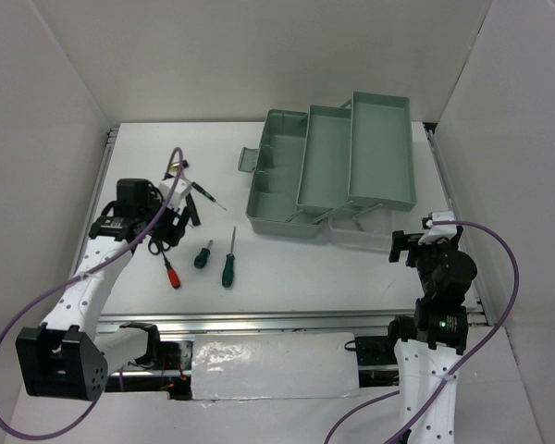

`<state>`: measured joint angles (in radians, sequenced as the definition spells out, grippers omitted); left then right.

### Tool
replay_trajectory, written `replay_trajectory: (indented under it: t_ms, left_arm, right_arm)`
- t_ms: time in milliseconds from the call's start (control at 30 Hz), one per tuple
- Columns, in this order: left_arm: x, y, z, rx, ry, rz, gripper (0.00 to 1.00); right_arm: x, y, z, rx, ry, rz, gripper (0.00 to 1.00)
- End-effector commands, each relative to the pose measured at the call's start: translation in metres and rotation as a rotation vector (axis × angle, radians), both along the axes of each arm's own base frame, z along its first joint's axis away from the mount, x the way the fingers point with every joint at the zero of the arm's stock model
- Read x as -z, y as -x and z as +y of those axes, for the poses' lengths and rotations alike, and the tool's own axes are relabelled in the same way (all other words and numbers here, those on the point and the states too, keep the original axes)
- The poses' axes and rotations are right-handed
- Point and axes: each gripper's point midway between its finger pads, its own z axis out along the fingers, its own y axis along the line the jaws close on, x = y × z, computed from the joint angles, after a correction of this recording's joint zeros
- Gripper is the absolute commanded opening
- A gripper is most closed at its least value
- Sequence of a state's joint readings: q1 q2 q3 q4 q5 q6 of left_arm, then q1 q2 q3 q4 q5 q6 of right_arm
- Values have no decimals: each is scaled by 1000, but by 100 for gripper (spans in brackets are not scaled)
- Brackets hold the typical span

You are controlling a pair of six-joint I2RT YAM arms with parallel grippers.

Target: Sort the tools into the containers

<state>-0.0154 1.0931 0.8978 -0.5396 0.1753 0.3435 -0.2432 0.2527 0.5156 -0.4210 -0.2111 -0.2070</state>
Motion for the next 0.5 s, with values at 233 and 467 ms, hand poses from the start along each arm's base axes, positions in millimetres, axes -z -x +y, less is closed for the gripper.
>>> replay_trajectory:
  t_ms: [233,467]
  left_arm:
    - [42,2,-69,144,-37,155,80]
    - [77,23,-90,215,-80,273,78]
  right_arm:
    - [-8,-1,0,-5,4,-9,100]
    - [-6,-2,-1,-2,2,-2,100]
